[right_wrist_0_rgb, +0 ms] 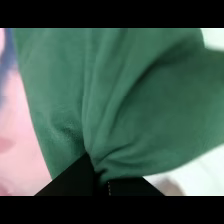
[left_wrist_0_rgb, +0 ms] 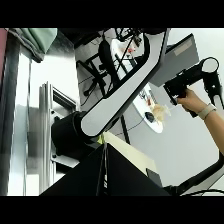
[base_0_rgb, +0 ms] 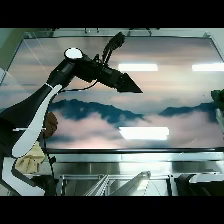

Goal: Fold the shirts.

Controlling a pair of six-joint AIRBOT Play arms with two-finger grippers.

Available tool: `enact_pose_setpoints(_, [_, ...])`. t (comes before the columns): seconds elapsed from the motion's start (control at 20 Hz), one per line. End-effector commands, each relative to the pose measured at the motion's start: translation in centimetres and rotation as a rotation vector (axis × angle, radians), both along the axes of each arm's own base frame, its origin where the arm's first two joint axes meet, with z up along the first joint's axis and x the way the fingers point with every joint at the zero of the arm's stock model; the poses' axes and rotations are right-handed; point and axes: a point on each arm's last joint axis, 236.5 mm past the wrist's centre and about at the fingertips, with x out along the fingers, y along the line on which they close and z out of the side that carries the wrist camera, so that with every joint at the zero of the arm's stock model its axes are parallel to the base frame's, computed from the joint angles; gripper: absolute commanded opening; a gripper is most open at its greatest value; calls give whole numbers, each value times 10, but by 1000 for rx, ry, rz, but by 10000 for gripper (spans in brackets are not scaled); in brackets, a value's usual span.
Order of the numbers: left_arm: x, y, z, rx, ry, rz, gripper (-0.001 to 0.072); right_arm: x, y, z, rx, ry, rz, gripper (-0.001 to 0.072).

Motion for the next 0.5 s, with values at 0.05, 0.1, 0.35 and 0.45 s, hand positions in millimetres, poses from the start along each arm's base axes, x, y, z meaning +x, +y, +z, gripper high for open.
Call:
enact_pose_setpoints(0.05, [-7, 3, 0, -5, -5, -32, 19, -18, 8, 1, 38, 98, -127, 25])
enact_pose_setpoints(0.1, [-7, 3, 0, -5, -5, -32, 19, -23, 6, 3, 24, 115, -159, 25])
enact_pose_setpoints(0.35, [-6, 3, 0, -16, -25, -31, 18, -19, 0, 22, -65, 59, -47, 23])
enact_pose_setpoints(0.45, [-6, 3, 0, -16, -24, -34, 18, -20, -2, 35, -117, 43, -44, 23])
